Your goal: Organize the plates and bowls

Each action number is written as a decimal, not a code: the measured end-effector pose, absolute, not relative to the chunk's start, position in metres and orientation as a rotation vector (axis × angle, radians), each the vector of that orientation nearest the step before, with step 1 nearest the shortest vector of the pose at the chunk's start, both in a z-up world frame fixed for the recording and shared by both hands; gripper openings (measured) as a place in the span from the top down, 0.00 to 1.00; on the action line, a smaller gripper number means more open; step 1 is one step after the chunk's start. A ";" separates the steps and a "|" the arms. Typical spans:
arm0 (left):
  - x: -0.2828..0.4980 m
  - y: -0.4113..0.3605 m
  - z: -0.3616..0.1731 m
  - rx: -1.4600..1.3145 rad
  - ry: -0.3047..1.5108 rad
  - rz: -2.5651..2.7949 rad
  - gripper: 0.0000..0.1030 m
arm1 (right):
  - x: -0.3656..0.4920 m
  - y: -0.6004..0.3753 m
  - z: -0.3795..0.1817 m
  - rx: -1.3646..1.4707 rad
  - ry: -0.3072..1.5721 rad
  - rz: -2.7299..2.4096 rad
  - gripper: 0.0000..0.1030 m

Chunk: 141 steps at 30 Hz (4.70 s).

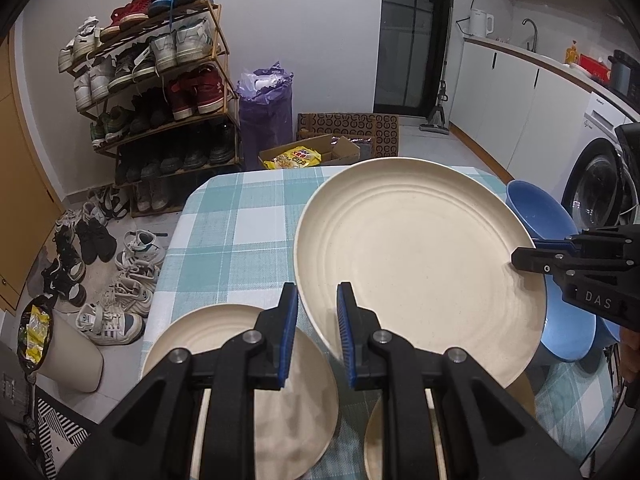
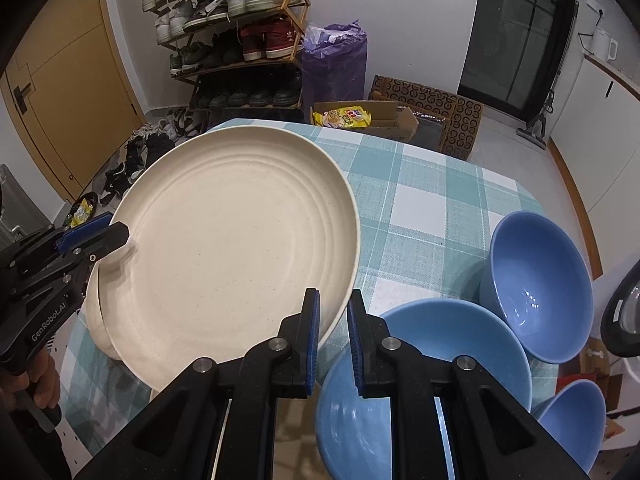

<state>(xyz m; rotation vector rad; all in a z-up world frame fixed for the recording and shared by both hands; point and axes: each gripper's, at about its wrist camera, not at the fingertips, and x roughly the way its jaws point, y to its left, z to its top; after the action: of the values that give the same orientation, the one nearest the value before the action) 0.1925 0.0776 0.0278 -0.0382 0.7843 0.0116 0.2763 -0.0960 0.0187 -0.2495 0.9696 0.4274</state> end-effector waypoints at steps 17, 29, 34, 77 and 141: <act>0.163 0.068 0.037 -0.025 0.752 0.005 0.83 | 0.230 -0.118 0.033 -0.195 0.925 0.453 0.85; 0.146 0.059 0.031 -0.010 0.762 -0.018 0.83 | 0.205 -0.132 0.027 -0.170 0.932 0.443 0.85; 0.139 0.057 0.025 -0.013 0.773 -0.024 0.83 | 0.195 -0.137 0.023 -0.156 0.934 0.448 0.85; 0.094 0.047 -0.032 -0.028 0.839 -0.015 0.83 | 0.143 -0.150 -0.044 -0.149 1.000 0.466 0.85; 0.095 0.016 -0.071 0.086 0.887 -0.042 0.81 | 0.134 -0.152 -0.087 -0.247 1.038 0.342 0.84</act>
<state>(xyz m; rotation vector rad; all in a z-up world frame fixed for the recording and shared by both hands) 0.0954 0.0164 -0.0710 0.0864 0.8868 -0.0423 0.1335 -0.1523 -0.0866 -0.2468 1.0377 0.3417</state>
